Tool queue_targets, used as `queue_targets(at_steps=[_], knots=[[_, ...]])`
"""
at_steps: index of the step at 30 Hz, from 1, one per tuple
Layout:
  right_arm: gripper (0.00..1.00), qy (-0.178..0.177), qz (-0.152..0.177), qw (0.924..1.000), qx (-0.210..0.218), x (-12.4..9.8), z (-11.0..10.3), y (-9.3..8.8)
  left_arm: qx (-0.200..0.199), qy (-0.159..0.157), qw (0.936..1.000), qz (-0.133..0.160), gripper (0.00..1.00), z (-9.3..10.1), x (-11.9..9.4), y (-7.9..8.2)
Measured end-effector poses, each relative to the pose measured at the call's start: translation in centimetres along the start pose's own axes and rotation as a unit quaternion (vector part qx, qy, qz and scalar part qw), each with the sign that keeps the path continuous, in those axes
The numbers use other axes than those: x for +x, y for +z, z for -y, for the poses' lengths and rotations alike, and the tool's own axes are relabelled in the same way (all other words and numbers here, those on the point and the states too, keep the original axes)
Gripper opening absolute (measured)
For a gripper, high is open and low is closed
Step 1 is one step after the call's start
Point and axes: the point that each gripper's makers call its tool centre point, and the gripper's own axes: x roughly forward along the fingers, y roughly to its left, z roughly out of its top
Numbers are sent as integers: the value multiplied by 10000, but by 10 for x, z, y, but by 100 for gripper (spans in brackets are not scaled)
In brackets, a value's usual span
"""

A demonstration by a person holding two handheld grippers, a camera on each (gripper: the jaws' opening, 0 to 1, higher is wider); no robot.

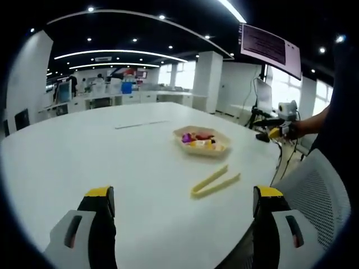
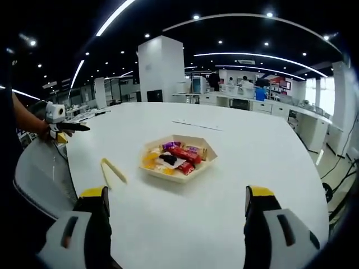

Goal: Place the target food into the container with the food tongs after gripping and lifting it, then release it inside without dropping or visibly crushing the food.

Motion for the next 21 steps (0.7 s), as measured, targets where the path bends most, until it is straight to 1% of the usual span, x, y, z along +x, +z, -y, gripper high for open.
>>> queue_targets(at_steps=[5,9,13,21], knots=[[100,30,2,10000,13,1,-2,0,2,8,10000,21,99,-1,0,1],[100,18,20,10000,60,1,0,0,2,16,10000,14,99,-1,0,0],[100,6,147,9999,9,1,1,4,-14,13,10000,14,99,-1,0,0],[100,14,81,10000,13,4,1,1,-4,56,10000,1,99,-3,-1,-1]])
